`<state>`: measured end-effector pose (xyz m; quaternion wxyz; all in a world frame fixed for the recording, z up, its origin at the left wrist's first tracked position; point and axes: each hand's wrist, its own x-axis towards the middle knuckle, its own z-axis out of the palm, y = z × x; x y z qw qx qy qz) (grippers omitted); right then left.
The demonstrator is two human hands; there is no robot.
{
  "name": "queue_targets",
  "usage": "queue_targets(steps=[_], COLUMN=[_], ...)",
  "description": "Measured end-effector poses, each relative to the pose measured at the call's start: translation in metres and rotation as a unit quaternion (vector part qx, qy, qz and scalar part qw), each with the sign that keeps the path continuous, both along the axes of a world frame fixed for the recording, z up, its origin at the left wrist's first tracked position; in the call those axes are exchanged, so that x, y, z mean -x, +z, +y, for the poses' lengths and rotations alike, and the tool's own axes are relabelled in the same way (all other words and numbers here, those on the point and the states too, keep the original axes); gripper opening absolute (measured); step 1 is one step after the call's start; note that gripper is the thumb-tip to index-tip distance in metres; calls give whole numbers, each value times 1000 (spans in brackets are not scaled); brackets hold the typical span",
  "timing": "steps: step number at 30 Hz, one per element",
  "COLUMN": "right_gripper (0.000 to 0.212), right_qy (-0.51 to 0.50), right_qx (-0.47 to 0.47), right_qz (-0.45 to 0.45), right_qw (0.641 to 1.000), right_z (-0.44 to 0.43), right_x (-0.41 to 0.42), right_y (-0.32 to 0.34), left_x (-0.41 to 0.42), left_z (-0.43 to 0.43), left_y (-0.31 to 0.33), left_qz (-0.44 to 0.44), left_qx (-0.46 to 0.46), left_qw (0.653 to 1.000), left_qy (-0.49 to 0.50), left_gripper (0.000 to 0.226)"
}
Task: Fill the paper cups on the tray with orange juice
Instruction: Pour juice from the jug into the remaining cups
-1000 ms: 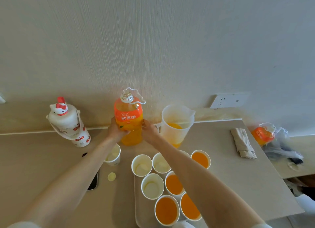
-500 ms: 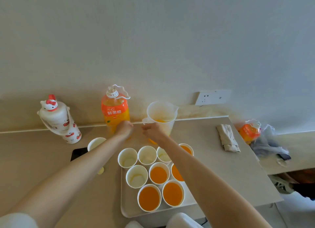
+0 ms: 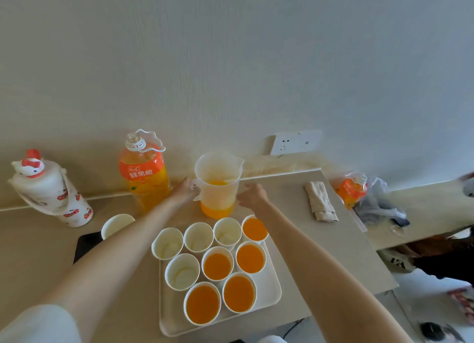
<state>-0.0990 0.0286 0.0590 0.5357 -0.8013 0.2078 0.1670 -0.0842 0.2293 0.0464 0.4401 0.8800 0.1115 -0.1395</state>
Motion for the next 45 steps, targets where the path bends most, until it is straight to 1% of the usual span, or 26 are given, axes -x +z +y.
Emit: queue_targets(steps=[2,3,4,6,8,10,12,15,17,20,24,27,29,32,35,37,40,42,45], right_gripper=[76,79,79,79,86,91,94,97,99,106,123,130,131,128,125,124,123,123,125], right_qy=[49,68,73,76,82,68,49,38,23,15,46,34,21,26,38,46,56,56,53], right_qx=[50,66,62,57,61,56,52,55,46,57,116,131,102,51,37,24,-1,-12,-16], right_qz=[-9,-22,-31,-54,-74,-99,-129,-156,-175,-207,-206,-236,-272,-314,-328,-341,-344,-344,-363], right_qw=[998,995,995,994,992,991,989,986,983,977,971,962,957,948,943,939,937,937,930], right_z=[5,8,10,14,17,20,21,21,21,19,16,20,22,23,26,30,38,45,54], right_x=[-2,-2,-1,-1,1,3,3,5,6,5,2,5,9,18,30,40,60,75,96], right_y=[-1,-2,0,-4,-10,-12,-13,-13,-10,1,24,42,53,65,78,86,93,95,95], left_x=[-4,-5,-7,-11,-11,-10,-11,-11,-9,-6,-2,6,18,38,58,71,87,98,118], left_z=[2,1,0,-3,-7,-12,-14,-12,-13,-15,-15,-18,-20,-12,-7,-9,-15,-17,-12], left_y=[-6,-7,-10,-14,-16,-15,-13,-8,2,25,64,92,110,128,135,134,133,135,141], left_qz=[-18,-25,-36,-56,-71,-80,-80,-70,-78,-107,-148,-164,-177,-180,-183,-199,-237,-256,-275], left_qx=[-18,-25,-24,-26,-44,-49,-51,-52,-50,-62,-83,-73,-51,-6,127,205,306,335,361], left_qw=[1000,999,999,998,995,993,995,996,996,991,981,978,976,977,973,958,917,893,871], left_qy=[1,6,9,30,56,68,42,5,-10,-44,-93,-109,-112,-111,-58,-1,100,156,187], left_gripper=[22,17,14,15,3,7,5,26,31,24,11,12,20,22,22,26,38,45,40])
